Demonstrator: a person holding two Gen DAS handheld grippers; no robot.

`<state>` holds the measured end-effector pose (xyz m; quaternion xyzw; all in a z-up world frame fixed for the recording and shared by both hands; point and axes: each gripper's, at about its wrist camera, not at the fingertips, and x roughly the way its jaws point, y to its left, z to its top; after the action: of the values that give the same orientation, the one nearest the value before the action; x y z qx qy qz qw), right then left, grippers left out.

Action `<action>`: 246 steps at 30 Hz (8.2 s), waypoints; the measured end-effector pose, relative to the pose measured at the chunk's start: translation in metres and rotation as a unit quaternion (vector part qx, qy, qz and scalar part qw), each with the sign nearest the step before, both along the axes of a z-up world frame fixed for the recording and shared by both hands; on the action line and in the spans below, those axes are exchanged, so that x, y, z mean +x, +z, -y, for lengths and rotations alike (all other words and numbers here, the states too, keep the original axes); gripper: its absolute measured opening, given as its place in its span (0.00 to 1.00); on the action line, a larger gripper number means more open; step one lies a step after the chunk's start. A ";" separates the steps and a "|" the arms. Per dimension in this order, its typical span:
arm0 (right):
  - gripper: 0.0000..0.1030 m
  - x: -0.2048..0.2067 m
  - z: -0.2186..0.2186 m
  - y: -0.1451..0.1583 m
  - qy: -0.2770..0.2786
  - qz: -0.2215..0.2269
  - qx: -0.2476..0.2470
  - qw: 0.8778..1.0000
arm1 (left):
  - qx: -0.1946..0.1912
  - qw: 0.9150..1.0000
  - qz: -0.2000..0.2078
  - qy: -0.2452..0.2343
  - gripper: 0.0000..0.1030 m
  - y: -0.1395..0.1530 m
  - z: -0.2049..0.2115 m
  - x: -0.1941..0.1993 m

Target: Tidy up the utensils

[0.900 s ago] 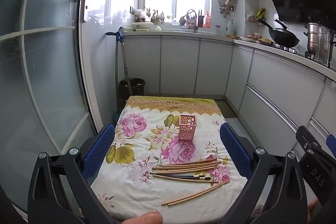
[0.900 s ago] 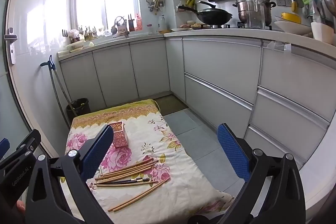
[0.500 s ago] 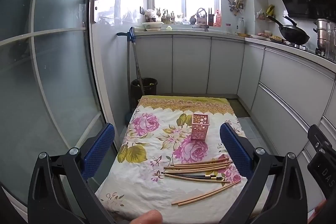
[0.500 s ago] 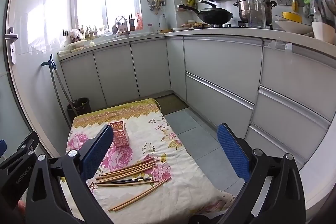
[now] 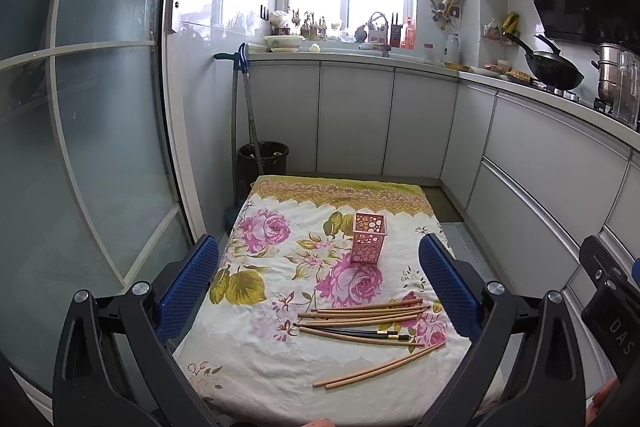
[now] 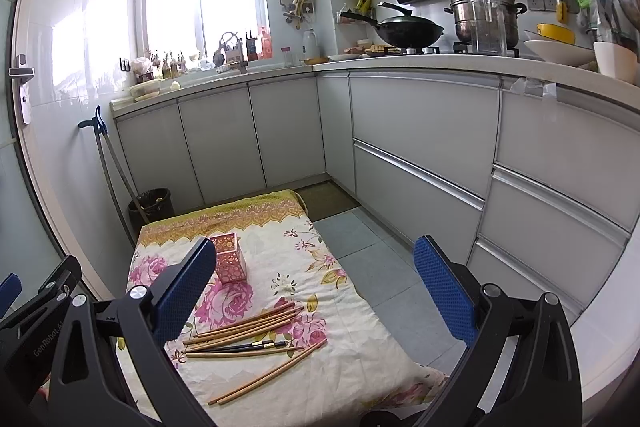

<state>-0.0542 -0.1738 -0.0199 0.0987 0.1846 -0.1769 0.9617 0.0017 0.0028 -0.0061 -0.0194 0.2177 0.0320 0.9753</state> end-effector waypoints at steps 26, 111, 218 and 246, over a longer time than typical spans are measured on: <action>0.94 0.004 -0.001 0.000 0.007 -0.007 -0.004 1.000 | -0.002 1.000 0.002 0.005 0.93 -0.002 -0.003 -0.001; 0.93 0.183 0.140 -0.197 -0.047 -0.227 0.152 0.961 | 0.282 0.739 -0.476 -0.385 0.47 -0.300 0.188 0.338; 0.04 0.260 0.053 -0.087 0.197 -0.193 0.258 0.926 | -0.021 0.894 -0.429 -0.125 0.25 -0.287 0.006 0.397; 0.09 0.307 0.169 -0.307 -0.036 -0.403 0.490 0.772 | -0.067 0.968 -0.133 -0.200 0.06 -0.091 -0.026 0.261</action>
<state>0.2523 -0.3424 -0.3272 0.4830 0.6135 -0.1203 0.6131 0.2629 0.0292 -0.0968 -0.0358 0.3467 -0.1763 0.9206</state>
